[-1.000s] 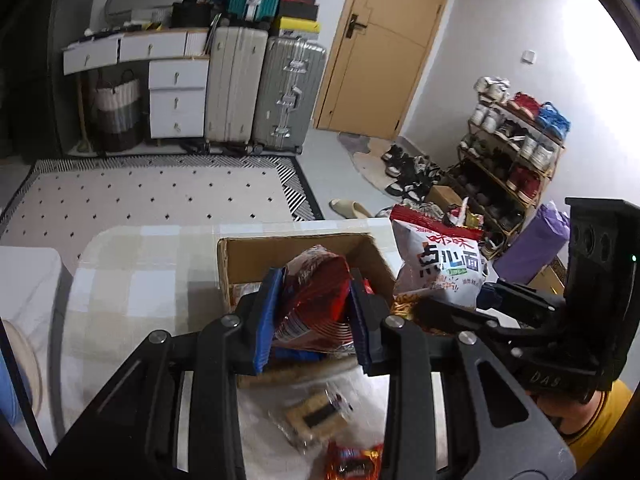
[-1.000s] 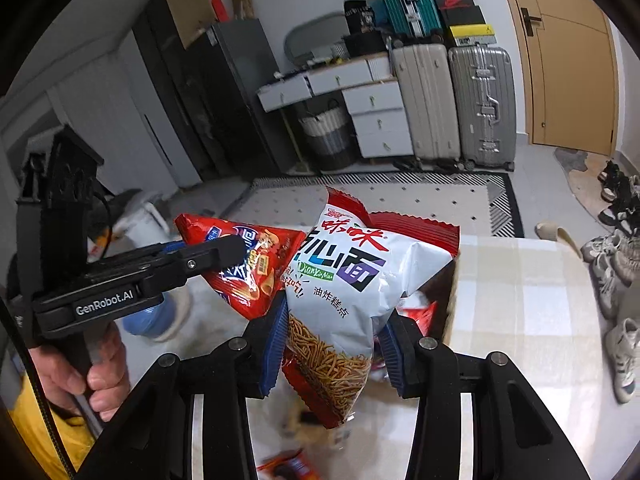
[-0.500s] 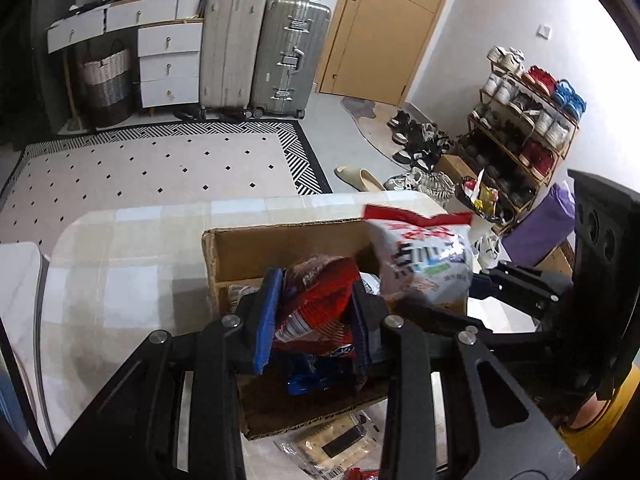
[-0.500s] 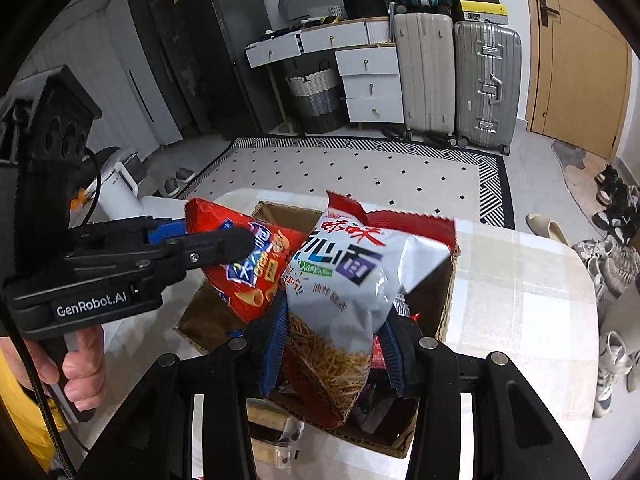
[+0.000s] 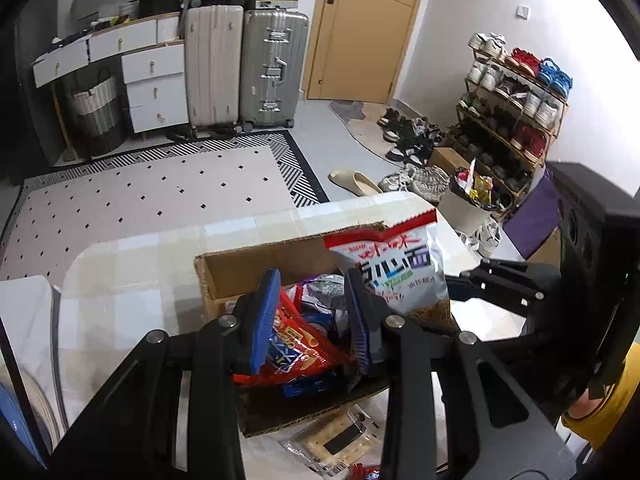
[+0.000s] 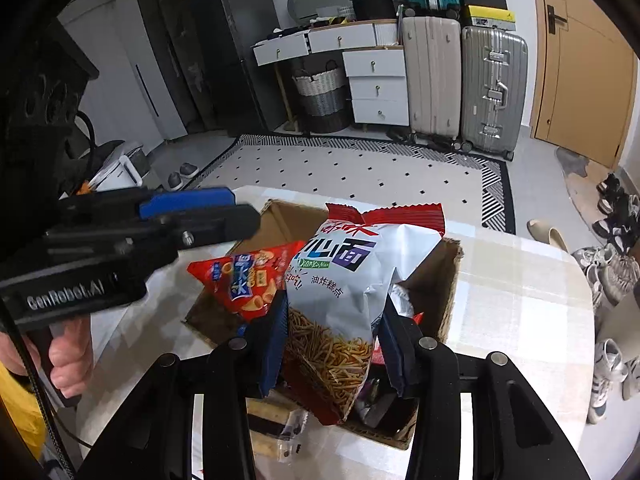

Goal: Organize snacks
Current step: 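Open both tools to drop the red bag and white bag into the box, then withdraw both tools from the box back toward the remaining snacks, then grasp the red Oreo pack with the right tool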

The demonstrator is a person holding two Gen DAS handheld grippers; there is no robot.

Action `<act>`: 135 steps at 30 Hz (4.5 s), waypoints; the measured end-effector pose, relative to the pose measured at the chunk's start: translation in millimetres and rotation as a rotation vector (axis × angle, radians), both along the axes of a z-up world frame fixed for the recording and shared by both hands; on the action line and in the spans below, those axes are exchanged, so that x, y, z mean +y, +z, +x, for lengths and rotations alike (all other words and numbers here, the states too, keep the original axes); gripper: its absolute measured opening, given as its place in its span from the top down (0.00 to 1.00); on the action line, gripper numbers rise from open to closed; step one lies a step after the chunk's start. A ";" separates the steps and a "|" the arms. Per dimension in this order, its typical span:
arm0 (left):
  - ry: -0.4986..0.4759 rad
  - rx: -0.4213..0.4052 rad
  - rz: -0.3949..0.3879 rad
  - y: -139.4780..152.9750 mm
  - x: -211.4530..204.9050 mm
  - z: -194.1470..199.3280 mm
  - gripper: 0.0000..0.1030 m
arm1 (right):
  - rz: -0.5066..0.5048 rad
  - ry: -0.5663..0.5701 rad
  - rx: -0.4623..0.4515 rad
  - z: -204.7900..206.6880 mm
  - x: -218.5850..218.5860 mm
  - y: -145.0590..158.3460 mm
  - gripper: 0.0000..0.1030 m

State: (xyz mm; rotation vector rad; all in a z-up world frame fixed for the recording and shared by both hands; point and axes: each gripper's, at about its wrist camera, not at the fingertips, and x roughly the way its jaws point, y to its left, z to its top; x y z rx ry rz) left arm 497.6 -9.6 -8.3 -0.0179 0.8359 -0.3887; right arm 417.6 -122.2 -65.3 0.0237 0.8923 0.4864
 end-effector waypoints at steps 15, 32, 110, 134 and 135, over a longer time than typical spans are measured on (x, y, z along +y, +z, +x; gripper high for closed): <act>0.042 -0.001 0.007 20.5 34.7 -43.3 0.63 | 0.028 -0.125 0.053 4.6 -30.4 6.5 0.47; 0.050 -0.033 0.002 58.2 47.8 -107.8 0.56 | 0.103 -0.095 -0.051 -38.9 -35.5 59.5 0.42; 0.279 0.012 -0.052 -160.9 92.9 -308.1 0.01 | -0.104 0.070 0.008 -181.0 62.7 -119.3 0.35; 0.316 0.144 0.039 -155.1 40.5 -213.9 0.01 | 0.474 -0.163 -0.158 -224.1 -55.9 -103.0 0.55; 0.313 0.159 0.005 -155.2 35.0 -205.4 0.01 | 0.482 -0.163 -0.154 -223.7 -57.6 -102.6 0.55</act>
